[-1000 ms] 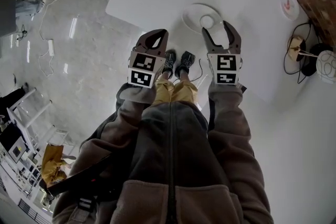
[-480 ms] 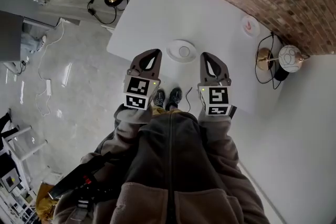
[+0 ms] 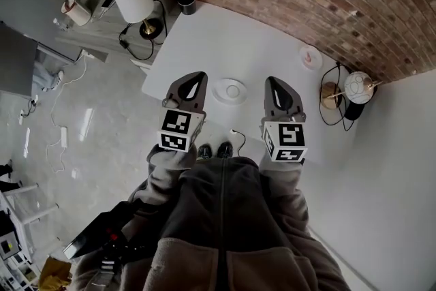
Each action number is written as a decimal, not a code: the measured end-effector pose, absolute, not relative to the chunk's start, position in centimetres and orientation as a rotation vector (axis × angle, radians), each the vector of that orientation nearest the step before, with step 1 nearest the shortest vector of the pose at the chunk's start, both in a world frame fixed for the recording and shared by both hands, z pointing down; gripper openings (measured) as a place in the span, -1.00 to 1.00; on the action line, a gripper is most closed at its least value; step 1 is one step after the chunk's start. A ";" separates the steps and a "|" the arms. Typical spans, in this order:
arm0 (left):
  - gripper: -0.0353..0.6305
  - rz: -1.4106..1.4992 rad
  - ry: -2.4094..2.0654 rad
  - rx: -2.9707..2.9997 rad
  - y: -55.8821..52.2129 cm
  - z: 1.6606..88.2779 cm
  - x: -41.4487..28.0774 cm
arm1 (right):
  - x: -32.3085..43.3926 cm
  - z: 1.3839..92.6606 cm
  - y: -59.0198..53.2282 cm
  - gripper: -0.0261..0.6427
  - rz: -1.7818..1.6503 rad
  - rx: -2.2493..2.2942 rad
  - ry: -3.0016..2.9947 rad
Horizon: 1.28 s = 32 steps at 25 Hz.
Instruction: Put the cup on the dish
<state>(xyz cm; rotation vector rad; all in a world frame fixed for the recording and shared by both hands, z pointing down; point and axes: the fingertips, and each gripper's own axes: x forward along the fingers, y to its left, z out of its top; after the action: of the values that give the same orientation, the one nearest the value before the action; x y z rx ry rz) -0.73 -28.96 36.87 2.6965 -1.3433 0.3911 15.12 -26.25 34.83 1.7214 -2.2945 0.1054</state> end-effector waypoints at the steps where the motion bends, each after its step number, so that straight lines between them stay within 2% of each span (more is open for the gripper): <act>1: -0.88 0.379 -1.354 2.708 -29.1 36.1 -0.9 | 15.2 34.0 -26.4 -0.91 0.090 1.732 -2.300; 14: -0.88 0.185 -1.408 2.815 -29.7 28.0 -1.0 | 14.2 25.3 -26.6 -0.91 -0.171 1.764 -2.354; 32: -0.88 0.058 -1.313 2.938 -29.6 24.8 1.7 | 14.8 22.9 -26.6 -0.91 -0.251 1.807 -2.374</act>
<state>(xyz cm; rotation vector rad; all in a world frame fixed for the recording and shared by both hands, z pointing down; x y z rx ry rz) 1.71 -29.64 24.77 2.9375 -1.3127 0.0585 14.76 -26.61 22.95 1.8069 -2.3742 -0.2511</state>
